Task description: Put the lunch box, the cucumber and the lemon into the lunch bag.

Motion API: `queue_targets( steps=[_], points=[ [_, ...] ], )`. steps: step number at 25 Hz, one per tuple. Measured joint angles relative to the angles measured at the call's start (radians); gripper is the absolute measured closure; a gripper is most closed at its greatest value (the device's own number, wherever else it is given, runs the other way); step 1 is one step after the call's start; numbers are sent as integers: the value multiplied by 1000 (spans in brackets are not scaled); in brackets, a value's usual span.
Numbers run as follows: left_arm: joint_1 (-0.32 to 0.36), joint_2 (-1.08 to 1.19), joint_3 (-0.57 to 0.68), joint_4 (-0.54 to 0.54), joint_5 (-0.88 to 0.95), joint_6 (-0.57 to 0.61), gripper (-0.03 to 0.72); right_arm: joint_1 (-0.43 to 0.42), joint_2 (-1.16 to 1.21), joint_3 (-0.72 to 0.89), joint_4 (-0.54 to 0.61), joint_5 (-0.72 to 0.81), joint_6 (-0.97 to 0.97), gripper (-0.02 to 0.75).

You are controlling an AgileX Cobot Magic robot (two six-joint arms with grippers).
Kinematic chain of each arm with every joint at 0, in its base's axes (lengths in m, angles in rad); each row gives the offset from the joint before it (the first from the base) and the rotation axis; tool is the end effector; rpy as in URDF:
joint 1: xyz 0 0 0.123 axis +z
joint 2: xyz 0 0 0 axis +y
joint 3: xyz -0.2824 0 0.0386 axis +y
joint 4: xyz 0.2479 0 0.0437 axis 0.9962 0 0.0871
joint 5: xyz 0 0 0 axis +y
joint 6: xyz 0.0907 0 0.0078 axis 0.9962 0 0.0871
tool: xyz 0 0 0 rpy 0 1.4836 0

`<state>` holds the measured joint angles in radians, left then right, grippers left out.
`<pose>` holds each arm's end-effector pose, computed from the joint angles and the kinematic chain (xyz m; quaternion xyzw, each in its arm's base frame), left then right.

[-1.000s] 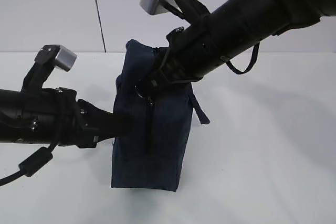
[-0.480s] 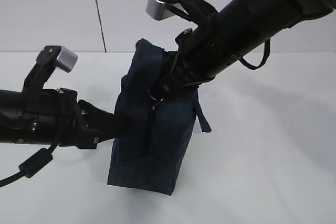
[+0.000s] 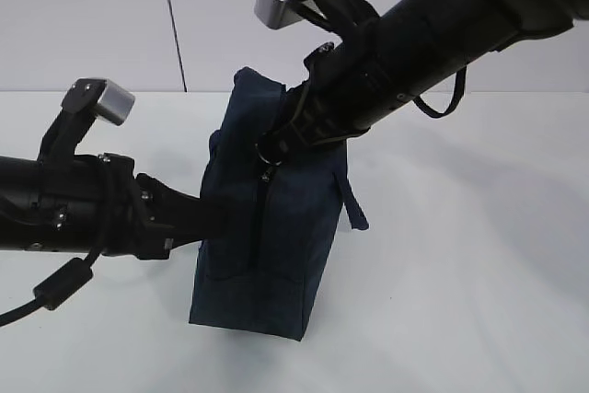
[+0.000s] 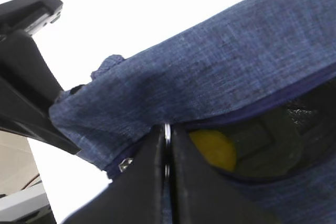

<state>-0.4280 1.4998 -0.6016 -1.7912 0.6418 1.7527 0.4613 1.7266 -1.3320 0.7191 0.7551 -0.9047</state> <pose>0.2198 -0.1588 0.1962 0.2776 0.8175 -0.3742 0.3386 0.3188 0.2044 0.2762 -0.4265 0.8210 0.2388 0.2951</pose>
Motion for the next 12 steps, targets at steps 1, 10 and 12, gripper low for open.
queue_targets(
  steps=[1,10,12],
  points=[
    [0,0,0,0,0,0,678,0,4,0,4,9,-8,717],
    [0,0,0,2,0,0,678,0,11,0,5,101,-25,717],
    [0,0,0,2,0,0,678,0,11,0,5,98,-30,717]
  ],
)
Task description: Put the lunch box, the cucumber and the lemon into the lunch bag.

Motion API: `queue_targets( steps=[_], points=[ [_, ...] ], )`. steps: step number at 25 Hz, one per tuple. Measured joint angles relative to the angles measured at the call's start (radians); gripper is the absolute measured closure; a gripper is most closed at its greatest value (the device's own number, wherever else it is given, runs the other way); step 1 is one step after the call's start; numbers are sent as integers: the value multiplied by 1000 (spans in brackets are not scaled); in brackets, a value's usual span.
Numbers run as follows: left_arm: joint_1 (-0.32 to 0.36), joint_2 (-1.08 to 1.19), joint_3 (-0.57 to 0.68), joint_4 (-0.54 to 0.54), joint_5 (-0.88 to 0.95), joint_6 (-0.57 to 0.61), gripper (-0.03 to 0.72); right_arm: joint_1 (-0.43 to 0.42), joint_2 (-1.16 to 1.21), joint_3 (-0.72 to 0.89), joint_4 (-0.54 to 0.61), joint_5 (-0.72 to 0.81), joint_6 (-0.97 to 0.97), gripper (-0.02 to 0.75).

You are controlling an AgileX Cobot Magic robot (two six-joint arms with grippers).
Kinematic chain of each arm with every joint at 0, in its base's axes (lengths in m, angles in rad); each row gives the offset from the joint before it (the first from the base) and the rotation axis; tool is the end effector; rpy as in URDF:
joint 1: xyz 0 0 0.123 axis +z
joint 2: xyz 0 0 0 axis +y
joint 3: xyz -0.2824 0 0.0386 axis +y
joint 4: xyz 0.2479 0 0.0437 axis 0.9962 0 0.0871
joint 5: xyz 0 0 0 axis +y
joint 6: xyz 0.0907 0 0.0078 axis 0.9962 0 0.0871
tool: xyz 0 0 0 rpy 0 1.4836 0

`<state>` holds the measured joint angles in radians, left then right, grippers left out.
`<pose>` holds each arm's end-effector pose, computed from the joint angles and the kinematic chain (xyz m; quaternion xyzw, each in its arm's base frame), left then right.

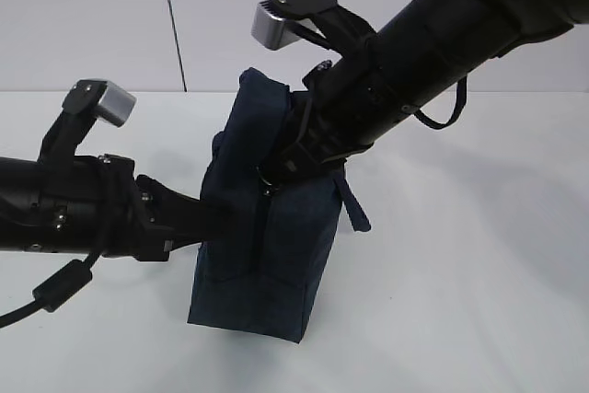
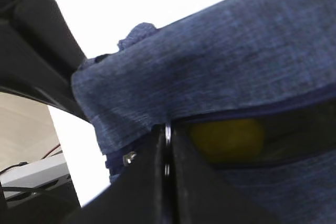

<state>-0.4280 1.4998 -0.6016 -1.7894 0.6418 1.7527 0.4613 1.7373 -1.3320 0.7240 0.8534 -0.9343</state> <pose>0.2198 -0.1588 0.1961 0.2784 0.8174 -0.3739 0.3384 0.3116 0.2057 0.2700 -0.4547 0.8150 0.2557 0.2524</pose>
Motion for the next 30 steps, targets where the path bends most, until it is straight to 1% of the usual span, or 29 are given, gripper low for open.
queue_targets(
  steps=[5,8,13,16,19,24,26,30],
  points=[
    [0,0,0,0,0,0,678,12,2,0,2,-75,-32,717],
    [0,0,0,0,0,0,678,16,2,0,21,-126,-54,717],
    [0,0,0,-3,0,0,678,18,2,0,92,-182,-109,717],
    [0,0,0,-10,0,0,678,20,4,0,115,-203,-129,717],
    [0,0,0,-11,-2,0,678,20,4,0,118,-174,-131,717],
    [0,0,0,-4,-2,0,678,20,4,0,115,-55,-131,717],
    [0,0,0,-2,-6,0,678,20,4,0,119,-41,-133,717],
    [0,0,0,-2,-31,0,677,20,4,0,167,-34,-171,717]
  ],
)
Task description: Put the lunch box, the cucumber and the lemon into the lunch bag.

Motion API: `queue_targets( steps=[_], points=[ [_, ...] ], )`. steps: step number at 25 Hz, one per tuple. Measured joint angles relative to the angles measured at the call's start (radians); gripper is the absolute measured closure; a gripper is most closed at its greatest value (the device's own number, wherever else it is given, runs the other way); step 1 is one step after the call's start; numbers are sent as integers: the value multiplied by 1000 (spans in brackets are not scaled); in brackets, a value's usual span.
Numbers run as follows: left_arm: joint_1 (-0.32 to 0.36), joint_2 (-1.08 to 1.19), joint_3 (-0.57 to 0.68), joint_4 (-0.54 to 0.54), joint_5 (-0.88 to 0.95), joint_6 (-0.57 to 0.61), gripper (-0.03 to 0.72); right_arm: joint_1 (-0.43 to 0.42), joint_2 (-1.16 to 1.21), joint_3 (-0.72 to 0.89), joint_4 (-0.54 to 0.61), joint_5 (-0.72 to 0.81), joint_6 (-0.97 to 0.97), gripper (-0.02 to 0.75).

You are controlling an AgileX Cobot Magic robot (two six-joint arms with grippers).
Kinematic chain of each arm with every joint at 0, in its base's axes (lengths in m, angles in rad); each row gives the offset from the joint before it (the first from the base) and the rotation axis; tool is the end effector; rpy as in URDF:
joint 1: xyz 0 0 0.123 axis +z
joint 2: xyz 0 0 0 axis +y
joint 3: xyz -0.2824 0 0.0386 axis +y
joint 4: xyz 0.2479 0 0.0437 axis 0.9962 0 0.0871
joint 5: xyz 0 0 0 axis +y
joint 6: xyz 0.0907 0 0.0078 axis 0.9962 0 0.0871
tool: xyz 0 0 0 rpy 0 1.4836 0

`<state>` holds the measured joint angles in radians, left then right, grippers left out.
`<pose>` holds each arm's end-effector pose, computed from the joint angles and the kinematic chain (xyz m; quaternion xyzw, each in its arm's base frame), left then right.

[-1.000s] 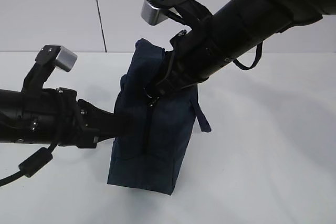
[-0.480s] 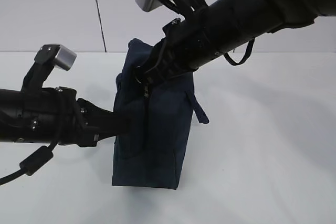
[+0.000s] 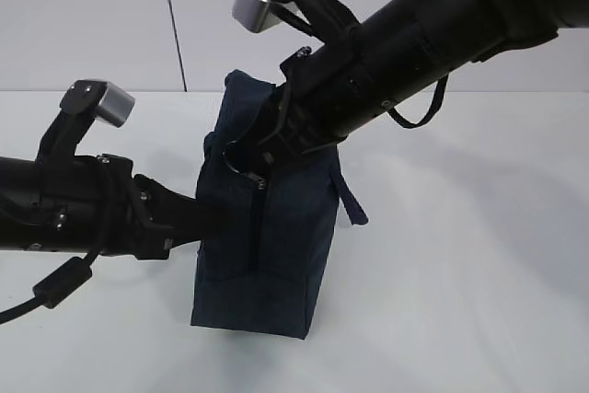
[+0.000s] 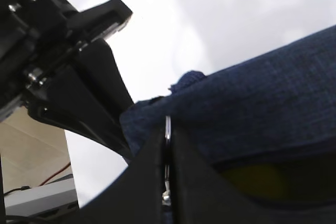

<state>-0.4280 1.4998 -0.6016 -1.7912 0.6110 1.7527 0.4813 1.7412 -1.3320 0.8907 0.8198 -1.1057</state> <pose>0.2214 -0.1572 0.1946 0.2735 0.8240 -0.3610 0.3405 0.3096 0.2201 0.2768 -0.4741 0.7754 0.2933 0.2965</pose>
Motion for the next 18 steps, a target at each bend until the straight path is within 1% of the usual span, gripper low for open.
queue_targets(
  steps=[10,15,18],
  points=[
    [0,0,0,-2,-26,1,676,0,0,0,18,-89,-25,717],
    [0,0,0,-7,-87,2,676,0,4,0,73,-86,-62,717],
    [15,0,0,-12,-116,2,676,0,6,0,100,-85,-84,717]
  ],
)
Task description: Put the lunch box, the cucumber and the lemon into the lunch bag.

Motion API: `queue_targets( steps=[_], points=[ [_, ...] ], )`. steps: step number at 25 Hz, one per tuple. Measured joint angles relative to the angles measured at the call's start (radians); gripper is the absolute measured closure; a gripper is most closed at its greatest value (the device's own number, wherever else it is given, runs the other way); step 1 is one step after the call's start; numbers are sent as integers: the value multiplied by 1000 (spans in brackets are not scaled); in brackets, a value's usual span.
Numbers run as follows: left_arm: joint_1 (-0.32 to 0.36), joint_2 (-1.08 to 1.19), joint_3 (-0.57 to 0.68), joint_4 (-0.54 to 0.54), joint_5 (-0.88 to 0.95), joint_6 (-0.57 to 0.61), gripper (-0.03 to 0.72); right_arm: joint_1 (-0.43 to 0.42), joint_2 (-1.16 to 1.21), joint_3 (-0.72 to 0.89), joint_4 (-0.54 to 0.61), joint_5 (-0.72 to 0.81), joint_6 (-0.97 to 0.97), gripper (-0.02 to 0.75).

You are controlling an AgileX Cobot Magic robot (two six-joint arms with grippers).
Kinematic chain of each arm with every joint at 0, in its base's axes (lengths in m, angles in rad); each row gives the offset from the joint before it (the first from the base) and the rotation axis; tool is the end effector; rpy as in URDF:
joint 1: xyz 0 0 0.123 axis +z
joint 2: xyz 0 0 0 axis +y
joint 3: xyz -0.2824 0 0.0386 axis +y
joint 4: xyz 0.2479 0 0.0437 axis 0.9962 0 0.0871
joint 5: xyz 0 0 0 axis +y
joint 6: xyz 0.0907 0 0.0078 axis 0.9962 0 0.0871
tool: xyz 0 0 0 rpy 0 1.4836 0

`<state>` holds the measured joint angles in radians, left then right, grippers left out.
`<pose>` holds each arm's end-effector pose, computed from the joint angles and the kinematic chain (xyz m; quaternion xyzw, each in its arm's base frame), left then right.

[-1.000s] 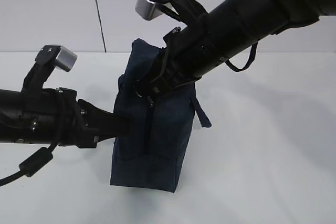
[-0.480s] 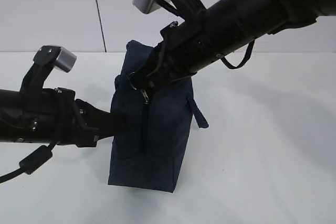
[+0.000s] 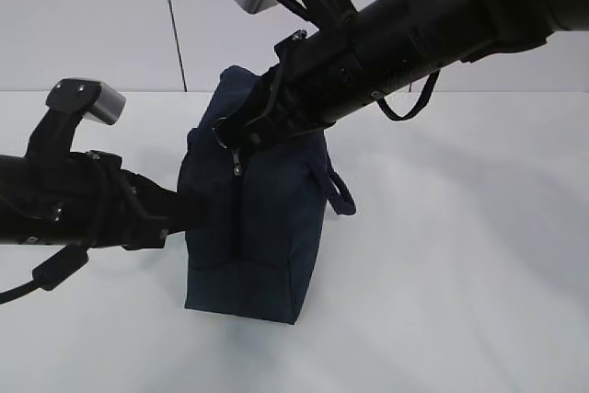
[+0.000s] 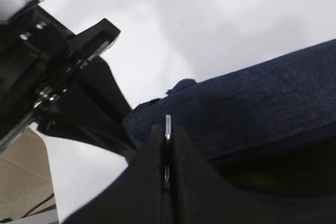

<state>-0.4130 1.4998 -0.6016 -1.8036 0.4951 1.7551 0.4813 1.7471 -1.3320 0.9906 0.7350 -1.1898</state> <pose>0.2299 -0.1468 0.1896 0.2463 0.8488 -0.3098 0.3505 0.3176 0.2236 0.2808 -0.4564 0.7650 0.2958 0.3451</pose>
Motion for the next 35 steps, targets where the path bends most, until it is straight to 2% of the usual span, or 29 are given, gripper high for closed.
queue_targets(
  steps=[7,20,35],
  points=[
    [38,0,-11,0,-48,0,676,0,45,0,115,33,-72,717],
    [40,0,-30,-11,-193,1,667,5,124,0,494,-58,-368,717],
    [40,0,-69,-11,-329,-7,648,30,146,0,689,-113,-547,717]
  ],
)
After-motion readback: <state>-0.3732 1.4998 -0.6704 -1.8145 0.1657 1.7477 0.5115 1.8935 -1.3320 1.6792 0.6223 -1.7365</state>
